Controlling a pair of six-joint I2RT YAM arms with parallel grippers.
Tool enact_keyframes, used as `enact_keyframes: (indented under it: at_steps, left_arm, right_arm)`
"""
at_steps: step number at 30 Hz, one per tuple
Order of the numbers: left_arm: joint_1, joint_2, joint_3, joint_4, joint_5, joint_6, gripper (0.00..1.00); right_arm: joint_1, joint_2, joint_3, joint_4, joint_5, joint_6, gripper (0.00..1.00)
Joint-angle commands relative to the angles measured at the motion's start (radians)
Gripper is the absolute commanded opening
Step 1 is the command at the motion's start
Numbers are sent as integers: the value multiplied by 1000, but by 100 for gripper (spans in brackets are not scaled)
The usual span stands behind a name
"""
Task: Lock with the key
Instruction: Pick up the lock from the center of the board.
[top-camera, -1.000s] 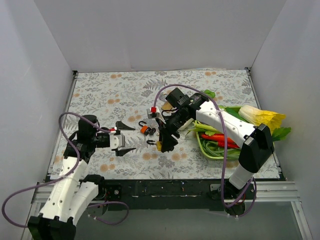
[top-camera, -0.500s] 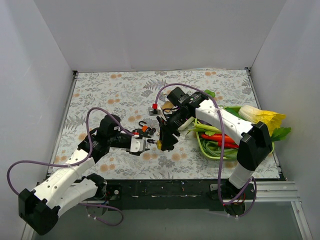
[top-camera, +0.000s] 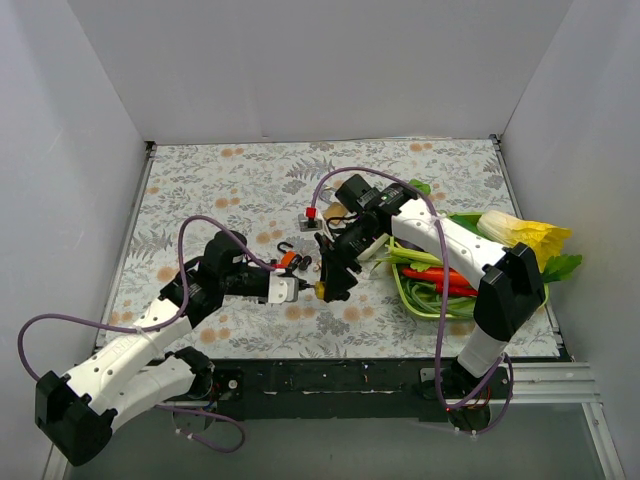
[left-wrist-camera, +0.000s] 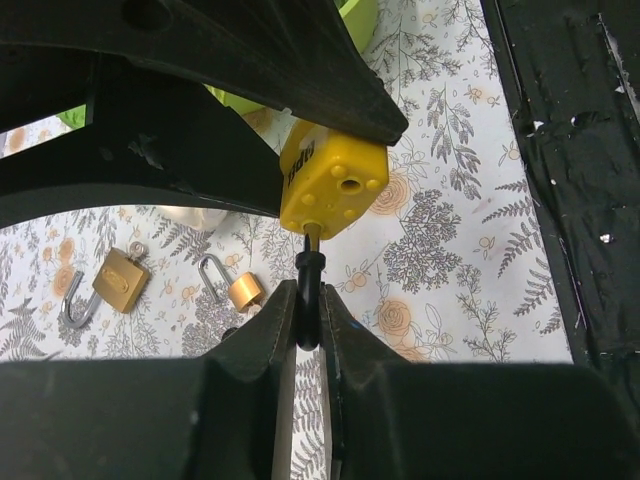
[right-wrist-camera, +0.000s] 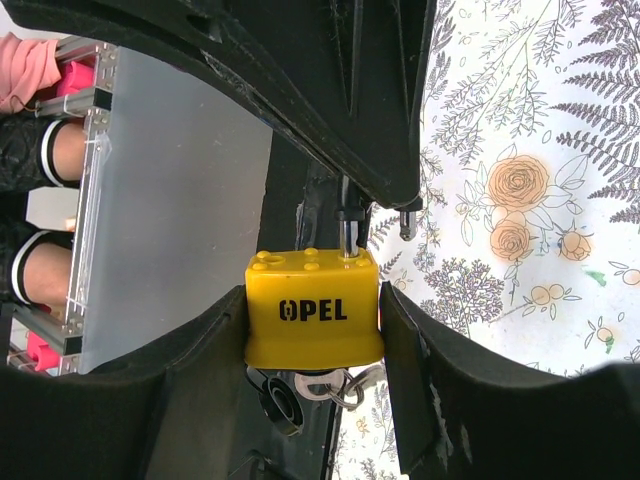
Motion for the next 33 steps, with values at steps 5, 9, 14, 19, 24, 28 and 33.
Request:
enact_keyframes:
  at_steps: [5,9,14,19,24,28,33]
  left_arm:
    - [-11,-14,23,74,-9,-233,0]
    - [-11,-22,46,102,16,-362,0]
    - [-11,-2,89,136,28,-487,0]
    - [-11,27,144,166,56,-637,0]
    - [-11,47,190,200,79,-723,0]
    - [-11,70,218,214,105,-771,0]
    - [-11,91,245,226,117,-804,0]
  right_arm:
    - [-56,-46,46,-31,-8,3,64]
    - [-143,-92,70,-62,48,-34,88]
    - [-168,-205,40,-6,129,-42,90]
    - [-169,-315,-29,93,163,-29,90]
    - [-160,-424,-151,218,177,-20,91]
    - [-131,-449,-175,234,207,-28,91]
    - [-114,-437,-171,254,200,-10,88]
